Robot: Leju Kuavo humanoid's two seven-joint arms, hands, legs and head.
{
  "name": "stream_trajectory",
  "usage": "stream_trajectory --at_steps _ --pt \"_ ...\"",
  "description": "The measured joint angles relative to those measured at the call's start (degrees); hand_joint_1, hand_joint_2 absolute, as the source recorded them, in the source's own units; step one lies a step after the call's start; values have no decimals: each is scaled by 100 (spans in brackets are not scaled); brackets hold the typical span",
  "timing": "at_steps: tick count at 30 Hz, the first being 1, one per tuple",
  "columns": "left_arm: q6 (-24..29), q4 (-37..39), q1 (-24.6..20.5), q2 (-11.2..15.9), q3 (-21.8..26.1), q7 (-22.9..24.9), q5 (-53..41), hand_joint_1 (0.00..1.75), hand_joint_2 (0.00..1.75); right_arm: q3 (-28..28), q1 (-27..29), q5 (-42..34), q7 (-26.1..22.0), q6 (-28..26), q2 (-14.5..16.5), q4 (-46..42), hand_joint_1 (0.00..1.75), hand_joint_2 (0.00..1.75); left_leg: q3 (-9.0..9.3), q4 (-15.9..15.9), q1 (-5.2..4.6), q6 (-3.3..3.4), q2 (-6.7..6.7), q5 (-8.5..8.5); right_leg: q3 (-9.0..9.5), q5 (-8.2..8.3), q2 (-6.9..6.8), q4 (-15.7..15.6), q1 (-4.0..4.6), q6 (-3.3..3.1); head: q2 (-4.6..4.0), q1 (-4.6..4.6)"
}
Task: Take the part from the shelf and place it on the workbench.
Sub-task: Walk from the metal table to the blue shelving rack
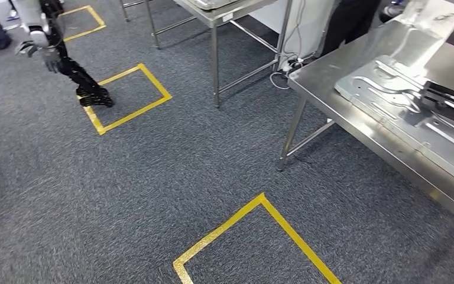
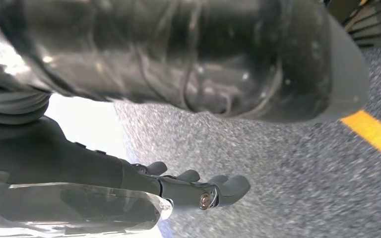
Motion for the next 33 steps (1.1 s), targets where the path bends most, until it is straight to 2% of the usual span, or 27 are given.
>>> stream_trajectory --at_steps 1,2,4,5,7,8,9,10,11,12,13,14,15,16,18,19,20,21,22,23,25,27,28,29,30,31,33 --pt "4 0 6 3 0 -5 2 0 0 1 -6 20 -6 25 -1 6 0 0 197 -331 6 0 50 174 6 -14 -64 15 -1 14 0 0" --pt "8 0 6 5 0 -10 3 0 0 2 -11 39 -9 47 -2 11 0 0 442 -765 7 10 160 339 14 -34 -128 35 1 35 -1 0" --pt "13 0 -7 9 0 -22 4 0 0 4 -18 66 -8 87 -3 22 0 0 769 -1363 -22 69 331 505 20 -77 -225 78 26 94 -1 3" --pt "14 0 -6 10 1 -25 5 0 0 5 -26 75 -7 104 -5 25 0 0 815 -1470 -41 101 366 510 22 -88 -267 90 40 123 -1 5" --pt "15 0 8 10 3 -29 9 0 0 9 -51 90 -2 123 -8 28 0 0 798 -1495 -56 162 269 532 36 -98 -326 90 44 180 -1 7" --pt "15 0 16 10 4 -30 11 0 0 11 -60 95 0 127 -9 28 0 0 798 -1518 -48 198 223 551 35 -136 -269 120 31 216 -1 7" --pt "15 0 16 9 5 -32 12 0 0 12 -62 98 2 129 -11 28 0 0 798 -1540 -36 235 174 575 -7 -235 -152 232 16 248 -1 8" --pt "15 0 10 8 6 -33 13 0 0 13 -58 99 3 130 -13 29 0 0 801 -1560 -24 269 123 597 -108 -400 -3 466 -1 275 -1 9" --pt "15 0 4 8 7 -35 14 0 0 13 -51 99 5 131 -15 31 0 0 785 -1564 -23 292 74 611 -267 -606 146 816 -13 292 0 9" --pt "15 0 -1 8 7 -36 15 0 0 13 -45 99 7 132 -19 34 0 0 769 -1563 -27 305 20 619 -464 -806 227 1225 -18 299 0 9" --pt "15 0 -3 7 7 -35 16 0 0 13 -41 99 9 132 -21 39 0 0 758 -1561 -31 311 -42 624 -637 -927 256 1574 -21 304 0 9" --pt "15 0 1 7 7 -36 16 0 0 13 -39 100 15 134 -25 45 0 0 754 -1556 -34 315 -110 627 -735 -934 266 1755 -23 306 0 9" --pt "15 0 5 7 7 -36 16 0 0 13 -38 104 21 138 -28 49 0 0 754 -1548 -34 314 -183 627 -728 -820 274 1716 -26 302 0 9" --pt "16 0 8 7 7 -36 16 0 0 13 -38 108 30 146 -31 52 0 0 759 -1538 -33 311 -262 626 -613 -609 301 1449 -32 293 0 9" --pt "28 0 3 4 7 -42 16 0 0 13 -30 114 40 186 -44 55 0 0 754 -1503 -40 286 -410 621 -263 -202 512 651 -46 256 0 8" --pt "40 0 -3 2 7 -47 17 0 0 13 -27 114 41 213 -50 56 0 0 737 -1486 -41 258 -479 623 -145 -99 624 366 -48 239 0 8" --pt "51 0 -7 1 7 -52 17 0 0 13 -28 113 40 239 -55 57 0 0 714 -1478 -38 222 -537 630 -90 -72 704 218 -43 221 0 7" --pt "60 0 -6 1 7 -55 19 0 0 14 -35 113 39 257 -60 58 0 0 692 -1479 -33 179 -593 644 -83 -86 719 189 -32 204 0 7" --pt "65 0 1 1 8 -56 21 0 0 14 -46 113 38 267 -62 59 0 0 671 -1493 -24 135 -654 662 -80 -74 660 175 -28 177 0 6" --pt "67 0 11 1 9 -58 25 0 0 15 -54 113 37 274 -64 59 0 0 657 -1483 -18 105 -649 658 -66 -54 589 146 -33 138 0 5" --pt "67 0 17 2 14 -63 34 0 0 15 -52 114 37 285 -69 60 0 0 530 -1229 -29 67 -439 486 -40 -13 435 77 -47 51 0 1" --pt "67 0 4 2 16 -69 42 0 0 15 -32 115 39 294 -73 61 0 0 213 -539 -29 46 -145 110 -38 -5 268 56 -25 -2 0 -4" --pt "67 0 0 0 17 -72 45 0 0 15 -25 115 40 296 -77 61 0 0 45 -168 -23 31 -77 -47 -44 -10 180 58 -9 -12 0 -5" --pt "66 0 3 -2 20 -75 49 0 0 15 -24 115 40 298 -82 61 0 0 -56 72 -17 19 -39 -115 -46 -16 96 60 3 -19 -1 -5" --pt "66 0 10 -3 25 -77 54 0 0 15 -27 115 39 299 -86 61 0 0 -47 95 -15 14 -16 -73 -45 -23 21 63 11 -19 -1 -4" --pt "66 0 16 -3 31 -79 56 0 0 15 -32 115 36 299 -90 61 0 0 84 -121 -14 19 15 67 -37 -32 -49 65 16 -13 -1 -4" --pt "67 -1 13 -1 41 -81 60 0 0 15 -41 117 28 300 -91 61 0 0 547 -940 -40 62 216 396 -6 -61 -174 75 33 18 0 -4"
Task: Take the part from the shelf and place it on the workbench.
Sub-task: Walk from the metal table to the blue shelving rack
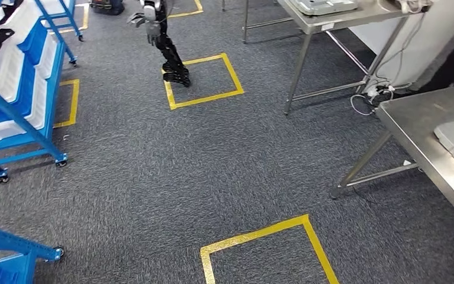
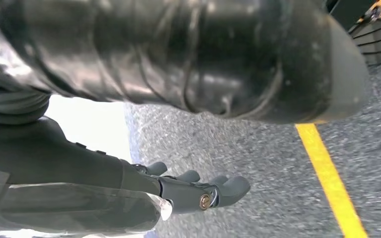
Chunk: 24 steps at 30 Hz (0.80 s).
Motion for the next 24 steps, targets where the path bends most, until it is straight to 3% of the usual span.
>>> stream_trajectory --at_steps 2,3,5,7,9,11,12,13,14,16,18,20,22,24 --pt "1 -1 -13 1 4 -5 2 0 0 0 -4 2 -4 2 -2 1 0 0 282 -521 -40 56 162 133 24 -28 -96 15 25 51 0 2" --pt "2 -2 -12 1 7 -8 3 0 0 0 -11 2 -5 5 -3 2 0 0 290 -576 -60 78 166 123 30 -34 -140 15 35 77 0 4" --pt "2 -2 4 1 16 -11 4 0 0 0 -37 2 -12 15 -5 2 0 0 276 -610 -50 131 47 160 54 -54 -165 19 29 137 0 4" --pt "1 -2 6 -1 28 -18 5 0 0 0 -43 0 -19 30 -7 2 0 0 287 -659 -19 200 -57 206 -13 -227 75 214 7 200 0 5" --pt "0 -2 -9 -2 40 -25 5 0 0 0 -24 -3 -21 44 -9 4 0 0 276 -673 -8 251 -163 239 -313 -601 365 855 -17 228 0 7" --pt "0 -2 -17 -1 55 -26 5 0 0 0 -11 -4 -21 49 -11 7 0 0 257 -666 -13 268 -293 251 -663 -844 438 1546 -30 238 0 6" --pt "-1 -2 -13 -1 62 -27 6 0 0 0 -9 -4 -21 51 -13 9 0 0 256 -660 -14 268 -368 252 -731 -801 445 1650 -38 242 0 6" --pt "-1 -2 -9 -1 68 -26 6 0 0 0 -8 -4 -21 55 -14 10 0 0 260 -651 -14 266 -448 251 -690 -640 456 1521 -51 243 0 6" --pt "-2 -2 -6 -2 73 -26 7 0 0 0 -6 -4 -21 60 -15 10 0 0 265 -637 -12 258 -530 246 -553 -402 501 1188 -69 240 0 7" --pt "-4 -2 -11 -7 78 -22 7 0 0 0 7 -3 -19 70 -22 11 0 0 238 -591 -10 217 -679 234 -253 -53 788 453 -107 226 0 5" --pt "-4 -2 -20 -10 81 -17 6 0 0 0 10 2 -19 76 -32 13 0 0 177 -559 2 134 -804 244 -155 17 994 156 -106 201 0 5" --pt "-4 -2 -12 -11 89 -11 4 0 0 0 -5 16 -19 85 -38 13 0 0 133 -569 20 45 -909 269 -148 40 891 118 -93 141 0 5" --pt "-3 -2 -3 -10 95 -4 3 0 0 0 -4 27 -15 94 -43 13 0 0 50 -418 18 -5 -719 156 -112 78 730 47 -100 51 0 1" --pt "-2 -2 -15 -11 97 1 3 0 0 0 14 31 -11 97 -46 13 0 0 -220 161 17 -41 -383 -194 -97 91 548 7 -83 -14 0 -5"
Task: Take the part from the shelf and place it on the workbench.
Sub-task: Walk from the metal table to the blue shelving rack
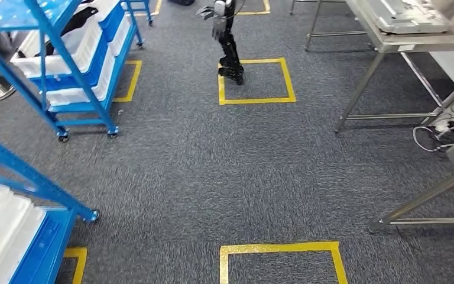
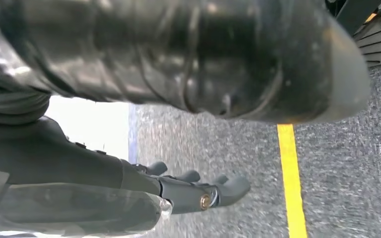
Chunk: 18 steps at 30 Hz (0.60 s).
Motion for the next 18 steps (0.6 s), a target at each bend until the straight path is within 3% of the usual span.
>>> stream_trajectory --at_steps 2,3,4,6,8,9,11,12,14,16,17,18 --pt "0 0 -7 -4 1 3 -1 0 0 0 11 0 3 2 -5 0 0 0 -329 716 12 -42 120 -316 -9 -9 -185 1 28 -24 0 -3" --pt "0 0 0 -7 1 3 -2 0 0 0 12 0 4 4 -8 0 0 0 -385 869 19 -55 139 -337 -10 -15 -273 3 36 -26 0 -3" --pt "0 0 8 -9 1 3 -2 0 0 0 8 1 4 7 -11 0 0 0 -324 792 23 -62 161 -251 -7 -21 -352 6 41 -22 0 -3" --pt "0 0 15 -10 2 3 -1 0 0 0 0 7 3 22 -14 0 0 0 101 60 22 -44 308 99 17 -44 -486 16 46 3 0 -3" --pt "0 0 -1 -10 2 7 0 0 0 0 -2 15 3 39 -16 0 0 0 470 -605 -11 13 480 309 42 -75 -589 32 67 55 0 -1" --pt "0 0 -4 -10 2 9 0 0 0 0 -6 17 4 44 -17 0 0 0 536 -743 -30 44 516 333 52 -85 -631 37 74 84 0 1" --pt "0 0 5 -9 6 11 -1 0 0 0 -27 17 5 47 -21 0 0 0 523 -781 -47 104 423 344 78 -93 -699 29 73 145 0 2" --pt "0 0 12 -10 8 13 -1 0 0 0 -37 17 6 48 -24 0 0 0 530 -808 -39 137 374 362 88 -122 -658 49 61 179 0 1" --pt "0 0 9 -12 10 17 -2 0 0 0 -38 17 8 49 -30 0 0 0 556 -862 -13 210 273 403 -13 -332 -411 315 39 231 0 3" --pt "-1 0 -6 -14 10 21 -3 0 0 0 -18 17 9 49 -42 0 0 0 547 -867 -16 252 170 424 -338 -699 -165 987 24 247 0 4" --pt "-1 0 -11 -14 10 21 -3 0 0 0 -11 17 9 49 -47 0 0 0 539 -862 -20 261 109 429 -514 -827 -128 1328 23 251 0 4" --pt "0 0 -11 -14 10 22 -4 0 0 0 -5 17 9 49 -52 0 0 0 536 -856 -24 263 42 429 -631 -855 -113 1542 22 254 0 4"
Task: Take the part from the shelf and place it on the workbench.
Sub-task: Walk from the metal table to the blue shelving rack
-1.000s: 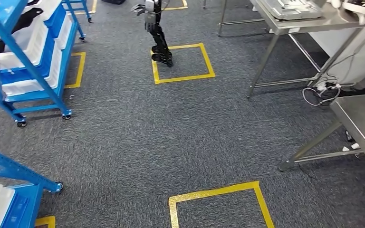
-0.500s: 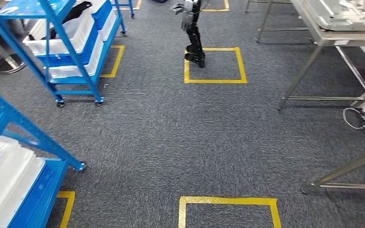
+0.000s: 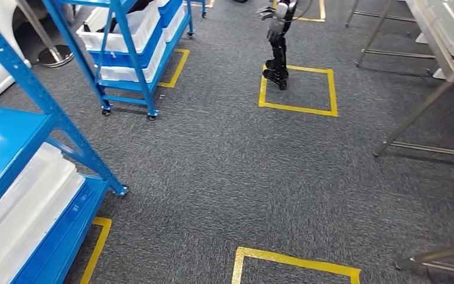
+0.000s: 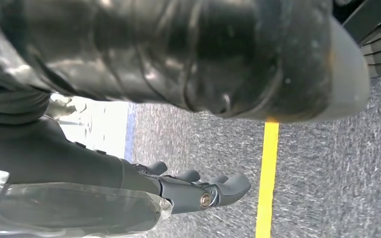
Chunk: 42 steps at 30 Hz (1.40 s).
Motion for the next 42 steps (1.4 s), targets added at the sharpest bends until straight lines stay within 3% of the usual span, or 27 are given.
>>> stream_trajectory --at_steps 1,3,5,7,9,11,13,15,16,17,18,20,22,24,26,28,29,30,31,32,33,35,37,39,40,42 --pt "-1 0 3 0 0 1 0 0 0 0 2 0 0 1 -2 0 0 0 2 7 -1 -2 -74 -1 -21 95 9 4 -4 0 0 0" --pt "-8 0 6 -2 0 2 -2 0 0 0 7 0 1 5 -9 1 0 0 11 32 5 -19 -233 -13 207 526 104 -561 -24 -13 0 0" --pt "-20 0 -4 -9 0 1 -5 0 0 1 17 0 1 19 -19 1 0 0 -15 78 -3 -67 -371 -32 465 800 378 -1189 -44 -33 0 -1" --pt "-30 0 -8 -14 0 -2 -13 0 0 2 11 0 -1 33 -26 1 0 0 -64 102 1 -141 -483 -28 528 808 514 -1373 -35 -59 0 -2" --pt "-36 0 6 -14 0 -5 -20 0 0 1 -7 0 -2 44 -35 0 0 0 -106 108 23 -214 -554 -21 542 828 391 -1412 -35 -123 0 -1" --pt "-37 0 11 -13 0 -9 -20 0 0 0 -1 0 -4 53 -44 0 0 0 -240 370 19 -256 -335 -191 568 852 233 -1466 -43 -216 0 -8" --pt "-44 0 -3 -15 -1 -13 -21 0 0 0 22 0 -11 57 -48 1 0 0 -579 1080 16 -284 -21 -566 575 849 51 -1485 -17 -279 0 -15" --pt "-55 0 -5 -19 -2 -15 -23 0 0 0 33 1 -20 58 -49 2 0 0 -881 1718 27 -310 83 -794 571 835 -128 -1481 9 -300 0 -16" --pt "-62 0 3 -21 -2 -15 -24 0 0 0 33 2 -26 57 -50 1 0 0 -891 1760 30 -314 105 -754 573 827 -206 -1478 15 -299 0 -16" --pt "-66 0 11 -22 -1 -15 -24 0 0 0 29 3 -30 54 -52 1 0 0 -781 1571 30 -310 133 -614 582 818 -275 -1474 18 -293 0 -16" --pt "-71 0 15 -22 -1 -15 -24 0 0 0 25 4 -34 51 -52 1 0 0 -566 1184 26 -295 200 -412 598 805 -340 -1470 20 -281 0 -16" --pt "-77 0 7 -21 0 -15 -24 0 0 0 22 6 -39 46 -53 1 0 0 -140 395 -15 -238 457 -145 633 770 -455 -1460 37 -236 -1 -15" --pt "-80 0 -2 -20 0 -15 -24 0 0 0 11 7 -44 43 -54 1 0 0 -3 99 -66 -187 574 -104 661 746 -552 -1456 52 -182 -1 -13" --pt "-80 0 10 -20 0 -15 -24 0 0 0 -12 7 -46 41 -54 1 0 0 -5 64 -63 -140 448 -74 696 725 -615 -1459 44 -123 0 -13" --pt "-81 0 17 -21 0 -14 -24 0 0 0 -18 7 -48 39 -55 2 0 0 29 1 -26 -73 331 -25 648 573 -405 -1279 23 -64 0 -12" --pt "-84 0 5 -22 0 -13 -24 0 0 0 -5 7 -48 37 -57 2 0 0 34 -21 -10 -30 213 7 357 215 -93 -655 2 -27 0 -10" --pt "-84 0 -1 -22 0 -13 -25 0 0 0 1 7 -48 37 -57 2 0 0 23 -15 -11 -21 147 12 156 43 -23 -260 -3 -17 0 -10" --pt "-85 0 -3 -22 0 -13 -25 0 0 0 4 7 -48 38 -58 2 0 0 16 -8 -13 -18 74 12 -8 -38 0 41 -7 -6 0 -10" --pt "-85 0 0 -22 0 -13 -26 0 0 0 5 7 -48 40 -58 2 0 0 15 2 -14 -19 -3 10 -84 5 7 147 -11 1 0 -11" --pt "-86 0 3 -22 0 -13 -27 0 0 0 5 7 -47 45 -59 2 0 0 19 14 -12 -24 -86 5 -52 163 18 26 -18 3 0 -10" --pt "-86 0 6 -23 0 -13 -28 0 0 0 6 7 -46 51 -60 2 0 0 24 31 -8 -36 -170 -4 83 403 66 -306 -31 3 0 -11" --pt "-88 0 3 -26 0 -13 -28 0 0 -1 14 7 -44 60 -62 3 0 0 10 84 -5 -83 -319 -34 395 743 304 -1039 -55 -19 0 -11" --pt "-89 0 1 -28 1 -13 -28 0 0 -1 11 7 -45 63 -62 3 0 0 -32 119 -9 -154 -429 -47 510 802 440 -1330 -45 -61 0 -12" --pt "-89 0 13 -26 1 -13 -28 0 0 0 -7 7 -45 63 -61 3 0 0 -64 110 1 -231 -520 -38 517 816 332 -1356 -31 -128 0 -13" --pt "-89 0 19 -24 2 -13 -28 0 0 -1 -11 7 -44 63 -62 3 0 0 -83 139 7 -260 -489 -64 530 828 271 -1381 -33 -170 0 -13" --pt "-89 0 16 -20 2 -13 -28 0 0 -2 -4 7 -44 63 -63 3 0 0 -224 454 8 -304 -258 -282 544 851 131 -1432 -47 -249 0 -17"
